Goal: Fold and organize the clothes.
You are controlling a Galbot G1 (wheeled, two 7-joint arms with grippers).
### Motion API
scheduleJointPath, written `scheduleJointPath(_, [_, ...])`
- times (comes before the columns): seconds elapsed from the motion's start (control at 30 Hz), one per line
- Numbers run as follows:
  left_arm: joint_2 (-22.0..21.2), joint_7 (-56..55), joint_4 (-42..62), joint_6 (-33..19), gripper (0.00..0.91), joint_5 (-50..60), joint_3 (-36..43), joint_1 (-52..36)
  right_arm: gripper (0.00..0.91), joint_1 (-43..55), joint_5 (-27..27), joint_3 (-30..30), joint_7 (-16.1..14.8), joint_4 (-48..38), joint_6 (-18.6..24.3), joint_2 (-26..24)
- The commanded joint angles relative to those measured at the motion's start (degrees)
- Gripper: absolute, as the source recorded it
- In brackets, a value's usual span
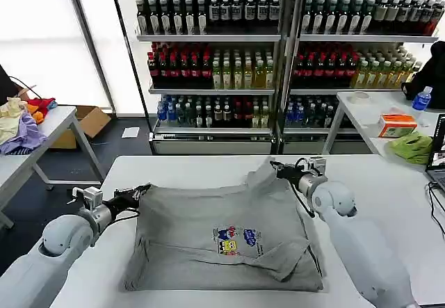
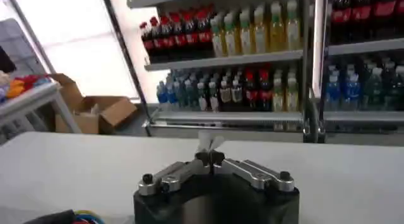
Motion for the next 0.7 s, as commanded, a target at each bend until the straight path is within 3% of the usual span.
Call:
scheduleJointPath(0.03, [0.38,-4.74,-13.69,0.02,0.010,2.22,-11.96,17.02,0.000,-26.91,0.98,13.43,5.04,28.12,0.12,-3.12])
scheduleJointPath(0.3, [-1.45,-4.83,-20.02,0.64,0.010,8.50,-17.56,31.94,0.000,-41.99,-4.42,19.96,5.66,38.01,0.16,-0.70])
scheduleJointPath(0.4, [-2.28,-4.76,-21.44,0.53,0.010,9.06,-18.61,34.34,0.000,-45.36,-6.07,20.81,6.25,40.97,0.12,-0.21])
scheduleJointPath(0.5, [-3.18,-4.73,-22.15,0.23,0.010,10.20,-19.89,36.56,0.000,-49.73,-11.93,21.48,6.18,43.53,0.12,1.06])
scheduleJointPath(0.67, [-3.94,-4.11,-22.38,0.04,0.010,11.75,-20.17,38.87,0.000,-54.77,-14.39,21.41,6.03,45.22,0.14,2.63])
scheduleJointPath(0.7, [-4.10,-4.15,-22.46,0.06,0.282,12.43,-19.94,39.14,0.000,-55.19,-15.06,21.00,6.45,45.00,0.14,2.68])
